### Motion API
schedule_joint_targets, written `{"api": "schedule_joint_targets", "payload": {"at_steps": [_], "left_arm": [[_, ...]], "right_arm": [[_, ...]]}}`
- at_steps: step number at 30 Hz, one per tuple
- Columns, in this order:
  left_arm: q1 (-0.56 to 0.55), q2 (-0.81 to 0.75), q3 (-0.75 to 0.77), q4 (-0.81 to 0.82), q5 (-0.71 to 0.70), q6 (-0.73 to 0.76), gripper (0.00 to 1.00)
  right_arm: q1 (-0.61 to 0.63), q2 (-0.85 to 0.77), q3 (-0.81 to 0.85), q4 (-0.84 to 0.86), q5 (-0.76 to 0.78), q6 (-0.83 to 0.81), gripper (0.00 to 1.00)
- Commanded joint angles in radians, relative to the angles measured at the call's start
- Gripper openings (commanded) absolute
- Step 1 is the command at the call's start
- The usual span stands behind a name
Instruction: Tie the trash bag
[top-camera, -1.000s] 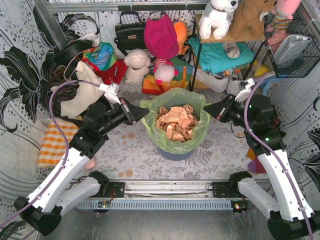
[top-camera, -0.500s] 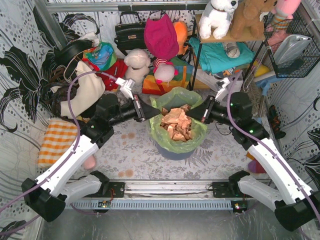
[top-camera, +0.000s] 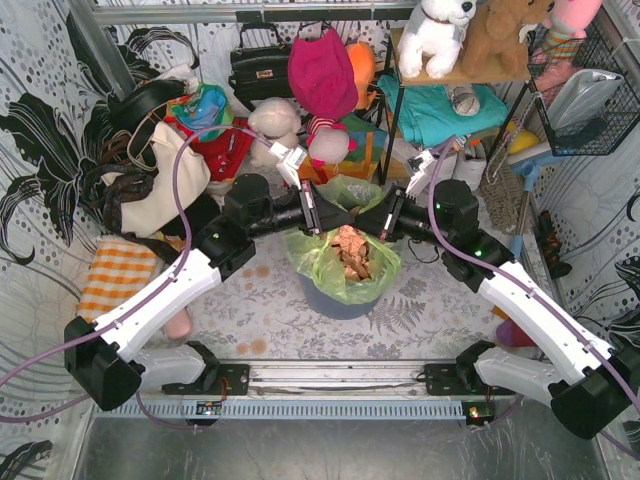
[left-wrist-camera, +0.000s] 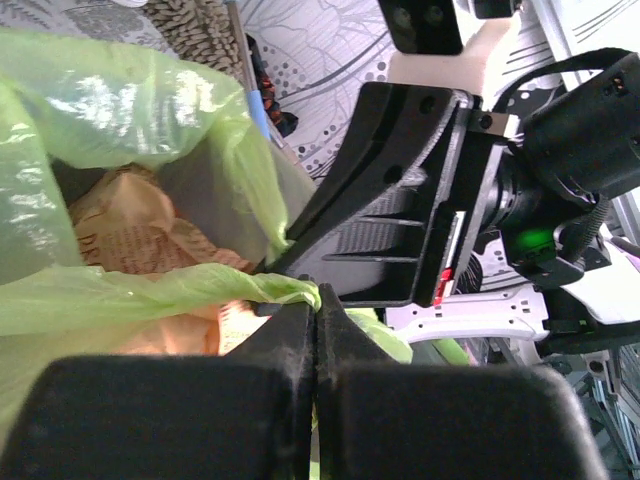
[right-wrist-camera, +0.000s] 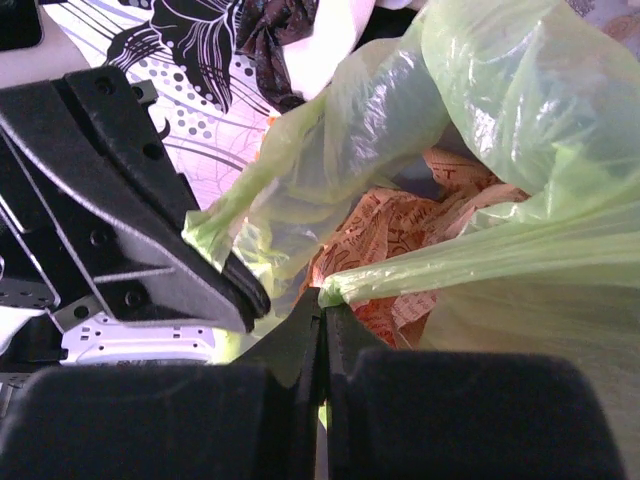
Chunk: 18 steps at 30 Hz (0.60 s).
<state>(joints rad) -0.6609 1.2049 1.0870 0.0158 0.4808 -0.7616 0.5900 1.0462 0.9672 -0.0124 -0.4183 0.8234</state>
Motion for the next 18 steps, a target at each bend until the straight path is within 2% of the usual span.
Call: {"api": "schedule_joint_targets", "payload": {"at_steps": [1, 7, 18], "left_arm": [[-0.023, 0.006, 0.061, 0.116, 0.014, -0.007, 0.0], [-0.023, 0.004, 0.125, 0.108, -0.031, 0.013, 0.0], [-0.023, -0.018, 0.276, -0.027, -0.151, 0.108, 0.0]], "right_arm": [[0.017, 0.01, 0.052, 0.092, 0.02, 0.012, 0.0], [0.023, -0.003, 0.08, 0.1, 0.047, 0.005, 0.0], [0.021, -0.057, 0.162, 0.063, 0.145, -0.053, 0.0]]}}
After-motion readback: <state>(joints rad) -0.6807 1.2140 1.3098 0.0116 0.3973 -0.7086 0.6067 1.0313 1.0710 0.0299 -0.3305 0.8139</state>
